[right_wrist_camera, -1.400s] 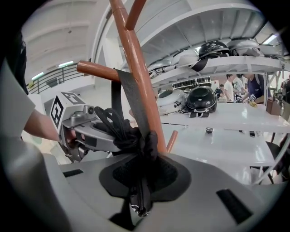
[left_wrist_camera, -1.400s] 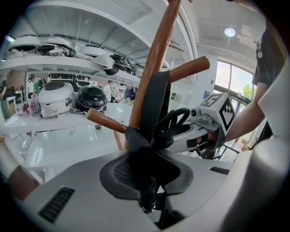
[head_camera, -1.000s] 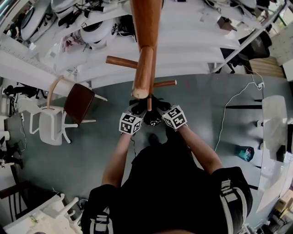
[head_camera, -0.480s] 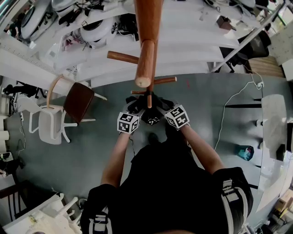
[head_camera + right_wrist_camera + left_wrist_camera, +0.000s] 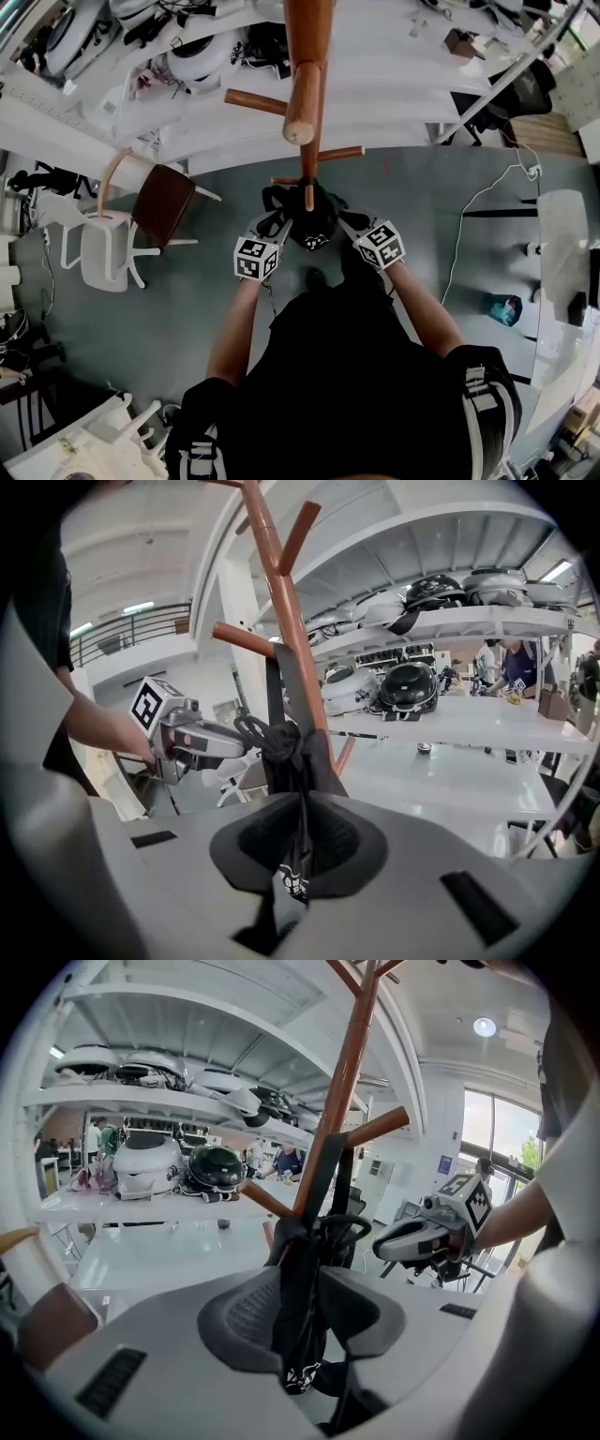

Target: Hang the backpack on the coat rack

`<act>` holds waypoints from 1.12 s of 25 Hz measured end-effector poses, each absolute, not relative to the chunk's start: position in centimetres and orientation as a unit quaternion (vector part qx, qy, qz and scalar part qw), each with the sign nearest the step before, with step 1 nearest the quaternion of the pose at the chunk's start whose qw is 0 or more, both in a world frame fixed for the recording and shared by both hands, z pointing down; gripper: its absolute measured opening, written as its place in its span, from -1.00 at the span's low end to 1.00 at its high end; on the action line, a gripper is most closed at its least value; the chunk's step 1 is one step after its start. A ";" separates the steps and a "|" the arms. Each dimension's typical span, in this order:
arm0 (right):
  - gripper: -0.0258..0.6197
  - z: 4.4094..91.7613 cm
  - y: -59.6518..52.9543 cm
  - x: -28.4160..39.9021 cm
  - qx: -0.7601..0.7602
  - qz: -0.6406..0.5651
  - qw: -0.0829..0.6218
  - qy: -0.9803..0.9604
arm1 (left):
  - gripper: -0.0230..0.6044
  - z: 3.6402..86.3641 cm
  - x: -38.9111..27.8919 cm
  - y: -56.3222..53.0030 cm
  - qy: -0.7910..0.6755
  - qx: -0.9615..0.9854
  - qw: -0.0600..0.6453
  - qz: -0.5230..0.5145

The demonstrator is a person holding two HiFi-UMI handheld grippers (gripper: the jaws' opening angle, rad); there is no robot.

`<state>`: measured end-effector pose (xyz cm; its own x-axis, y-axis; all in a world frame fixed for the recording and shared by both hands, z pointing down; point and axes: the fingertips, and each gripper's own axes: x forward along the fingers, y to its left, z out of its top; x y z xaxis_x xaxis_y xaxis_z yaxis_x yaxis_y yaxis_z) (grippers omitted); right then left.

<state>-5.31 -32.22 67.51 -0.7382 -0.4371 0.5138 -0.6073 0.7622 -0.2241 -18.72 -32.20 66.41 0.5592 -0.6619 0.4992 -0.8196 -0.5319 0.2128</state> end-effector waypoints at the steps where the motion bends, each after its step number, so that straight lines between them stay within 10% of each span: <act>1: -0.83 67.5 -31.7 -5.1 0.289 0.194 0.218 -0.912 | -0.52 66.4 -18.9 -31.7 -0.433 0.856 0.217 0.180; 6: -0.87 67.1 -29.9 -4.7 0.289 0.177 0.218 -0.915 | -0.80 65.0 -19.5 -30.0 -0.439 0.859 0.217 0.150; 28: -0.88 66.1 -28.3 -5.3 0.299 0.120 0.228 -0.919 | -0.84 64.0 -20.7 -27.1 -0.423 0.871 0.221 0.116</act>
<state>-5.25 -28.31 66.08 -0.7167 -0.4951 0.4912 -0.6050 0.7917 -0.0848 -20.71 -27.13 64.01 0.6147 -0.6863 0.3888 -0.7886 -0.5442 0.2862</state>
